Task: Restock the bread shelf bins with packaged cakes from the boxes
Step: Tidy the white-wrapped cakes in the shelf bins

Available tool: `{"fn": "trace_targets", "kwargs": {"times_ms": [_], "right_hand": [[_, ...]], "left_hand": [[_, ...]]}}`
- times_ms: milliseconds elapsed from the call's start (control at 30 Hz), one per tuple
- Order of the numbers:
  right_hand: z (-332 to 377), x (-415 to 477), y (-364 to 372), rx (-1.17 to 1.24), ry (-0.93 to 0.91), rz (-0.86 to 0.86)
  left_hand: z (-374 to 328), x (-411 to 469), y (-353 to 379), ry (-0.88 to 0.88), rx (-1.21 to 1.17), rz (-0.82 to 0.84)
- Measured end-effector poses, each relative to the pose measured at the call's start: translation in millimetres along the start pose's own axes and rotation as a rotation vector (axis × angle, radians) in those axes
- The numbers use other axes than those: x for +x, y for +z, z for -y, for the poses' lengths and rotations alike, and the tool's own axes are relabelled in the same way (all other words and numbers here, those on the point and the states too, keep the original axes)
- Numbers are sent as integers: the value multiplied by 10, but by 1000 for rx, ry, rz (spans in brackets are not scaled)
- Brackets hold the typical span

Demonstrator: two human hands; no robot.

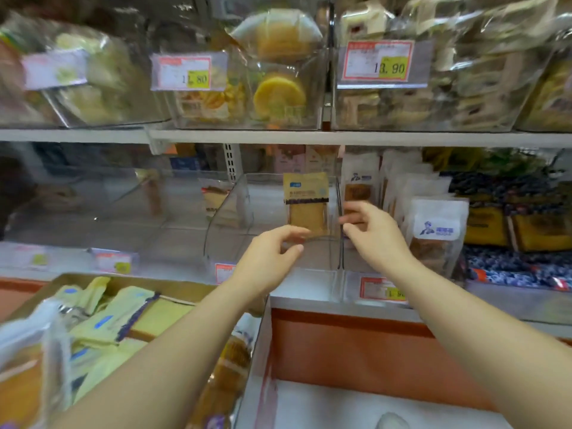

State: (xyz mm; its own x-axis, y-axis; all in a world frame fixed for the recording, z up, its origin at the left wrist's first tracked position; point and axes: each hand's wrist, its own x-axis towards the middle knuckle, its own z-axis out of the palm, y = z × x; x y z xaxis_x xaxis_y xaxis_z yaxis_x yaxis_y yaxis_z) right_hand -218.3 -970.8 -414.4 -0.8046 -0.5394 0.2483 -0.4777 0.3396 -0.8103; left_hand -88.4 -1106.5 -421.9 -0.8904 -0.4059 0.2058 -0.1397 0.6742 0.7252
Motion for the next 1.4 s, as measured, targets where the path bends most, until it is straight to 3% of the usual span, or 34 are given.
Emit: {"fn": "trace_targets", "kwargs": {"times_ms": [133,333,467,567,633,800,967,1067,1200,1300,1400], "right_hand": [[275,-388,190,-14,-176,55],[614,-821,845,-139,-308,350],[700,-978,1305,-520,-361,819],[644,-1019,1547,-858,-416,968],[624,-1018,1620,-960,-434,960],[699,-916,1633,-943,-551,840],[950,-914,1405,-987,-774,810],[1135,-903,1209,-978,-972,699],[1427,-917,1048,-804,-1249,430],[1618,-947,1094,-696,-1309,306],[1787,-1044,1236,-577,-1335,246]], "left_hand": [[62,-564,-372,-11,107,-100],[409,-1415,-977,-81,333,-213],[622,-1922,-1304,-212,441,-222],[772,-2166,-1445,-276,615,-148],[843,-2264,-1513,-314,719,-104],[954,-2347,-1524,-350,698,-50],[995,-2353,-1442,-395,672,45],[997,-2346,-1438,-407,635,81],[864,-2302,-1440,-398,383,94],[623,-2265,-1404,-377,80,54],[450,-2220,-1375,-325,36,-54]]}}
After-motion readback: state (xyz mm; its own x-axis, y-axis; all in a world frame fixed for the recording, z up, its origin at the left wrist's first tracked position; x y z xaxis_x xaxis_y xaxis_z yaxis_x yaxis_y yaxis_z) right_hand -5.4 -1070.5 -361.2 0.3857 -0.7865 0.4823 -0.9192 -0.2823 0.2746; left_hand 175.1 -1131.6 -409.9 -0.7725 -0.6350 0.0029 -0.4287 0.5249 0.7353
